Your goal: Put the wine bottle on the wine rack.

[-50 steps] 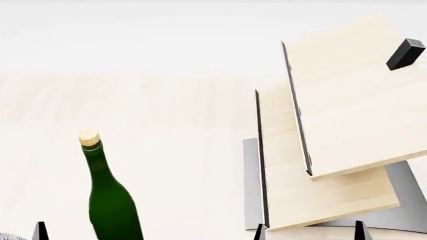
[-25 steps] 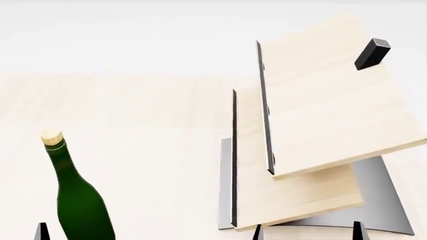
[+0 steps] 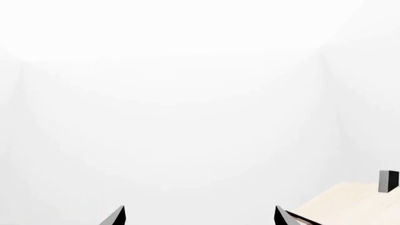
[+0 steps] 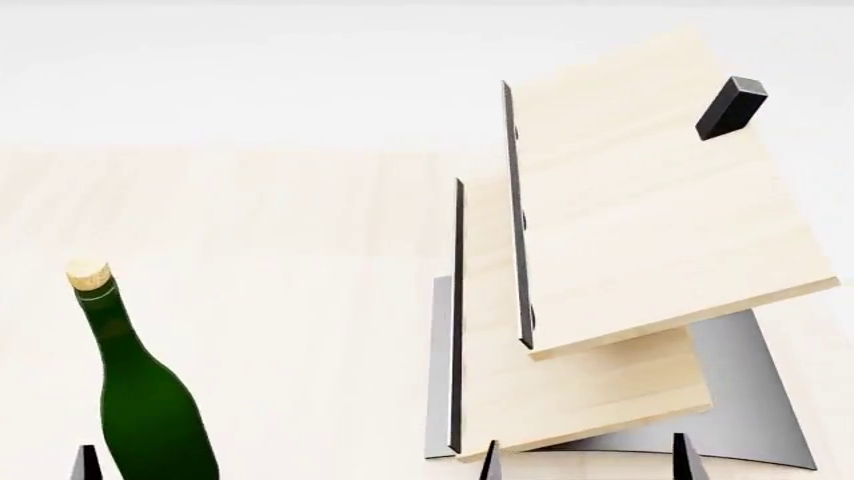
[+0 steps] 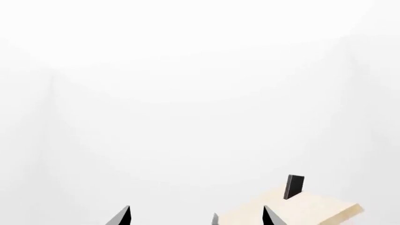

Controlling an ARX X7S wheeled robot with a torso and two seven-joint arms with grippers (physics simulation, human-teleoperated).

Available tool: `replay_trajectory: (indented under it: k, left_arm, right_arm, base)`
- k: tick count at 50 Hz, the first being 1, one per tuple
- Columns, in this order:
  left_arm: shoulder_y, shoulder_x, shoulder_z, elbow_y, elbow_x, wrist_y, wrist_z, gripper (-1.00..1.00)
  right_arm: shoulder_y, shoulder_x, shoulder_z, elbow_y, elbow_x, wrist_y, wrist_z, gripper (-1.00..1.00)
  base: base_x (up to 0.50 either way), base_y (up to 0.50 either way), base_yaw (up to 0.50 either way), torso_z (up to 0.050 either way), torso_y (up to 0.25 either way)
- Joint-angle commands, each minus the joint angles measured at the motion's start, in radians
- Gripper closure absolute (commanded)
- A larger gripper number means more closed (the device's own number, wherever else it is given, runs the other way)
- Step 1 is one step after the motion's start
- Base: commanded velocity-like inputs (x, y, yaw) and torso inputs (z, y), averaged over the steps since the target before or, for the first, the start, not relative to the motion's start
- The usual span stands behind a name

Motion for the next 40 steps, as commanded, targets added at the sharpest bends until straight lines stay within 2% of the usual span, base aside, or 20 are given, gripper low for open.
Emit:
replay_trajectory:
  k: [1, 12, 15, 18, 22, 28, 30, 31, 38, 40]
  left_arm:
    - [-0.001, -0.002, 0.006, -0.005, 0.003, 0.001, -0.004, -1.0]
    - [0.0, -0.005, 0.012, -0.003, 0.011, 0.001, -0.008, -1.0]
    - [-0.001, -0.005, 0.013, -0.005, 0.01, 0.003, -0.01, -1.0]
    - [-0.001, -0.007, 0.011, -0.005, 0.007, 0.004, -0.012, -1.0]
    - [-0.001, -0.008, 0.012, -0.005, 0.006, 0.005, -0.013, -1.0]
    - [-0.003, -0.011, 0.008, 0.0, 0.002, 0.001, -0.016, -1.0]
    - [-0.003, -0.012, 0.009, 0.0, 0.002, 0.001, -0.017, -1.0]
    - [-0.004, -0.013, 0.009, 0.0, 0.002, 0.0, -0.016, -1.0]
    - [-0.007, -0.015, 0.008, -0.003, -0.001, 0.001, -0.02, -1.0]
    - [-0.009, -0.015, 0.007, -0.007, -0.001, 0.003, -0.021, -1.0]
  right_arm:
    - [0.06, -0.024, -0.003, -0.031, -0.03, 0.111, 0.03, -1.0]
    - [0.231, -0.046, -0.018, -0.119, 0.011, 0.308, 0.027, -1.0]
    - [0.309, -0.041, -0.036, -0.134, 0.049, 0.423, 0.002, -1.0]
    - [0.393, -0.076, -0.039, -0.152, -0.003, 0.582, 0.06, -1.0]
    - [0.465, -0.078, -0.049, -0.173, -0.033, 0.658, 0.067, -1.0]
    - [0.575, -0.08, -0.031, -0.198, 0.05, 0.76, 0.017, -1.0]
    - [0.615, -0.086, -0.011, -0.202, 0.122, 0.867, 0.003, -1.0]
    - [0.652, -0.061, -0.054, -0.189, 0.103, 0.923, -0.02, -1.0]
    - [0.755, -0.064, -0.064, -0.077, 0.165, 0.928, -0.107, -1.0]
    - [0.788, -0.03, -0.12, -0.049, 0.14, 0.968, -0.141, -1.0]
  base:
    - [0.0, 0.0, 0.0, 0.0, 0.0]
    - [0.0, 0.0, 0.0, 0.0, 0.0]
    - [0.0, 0.0, 0.0, 0.0, 0.0]
    - [0.0, 0.0, 0.0, 0.0, 0.0]
    - [0.0, 0.0, 0.0, 0.0, 0.0]
    - [0.0, 0.0, 0.0, 0.0, 0.0]
    - [0.0, 0.0, 0.0, 0.0, 0.0]
    - [0.0, 0.0, 0.0, 0.0, 0.0]
    - [0.0, 0.0, 0.0, 0.0, 0.0]
    - [0.0, 0.0, 0.0, 0.0, 0.0]
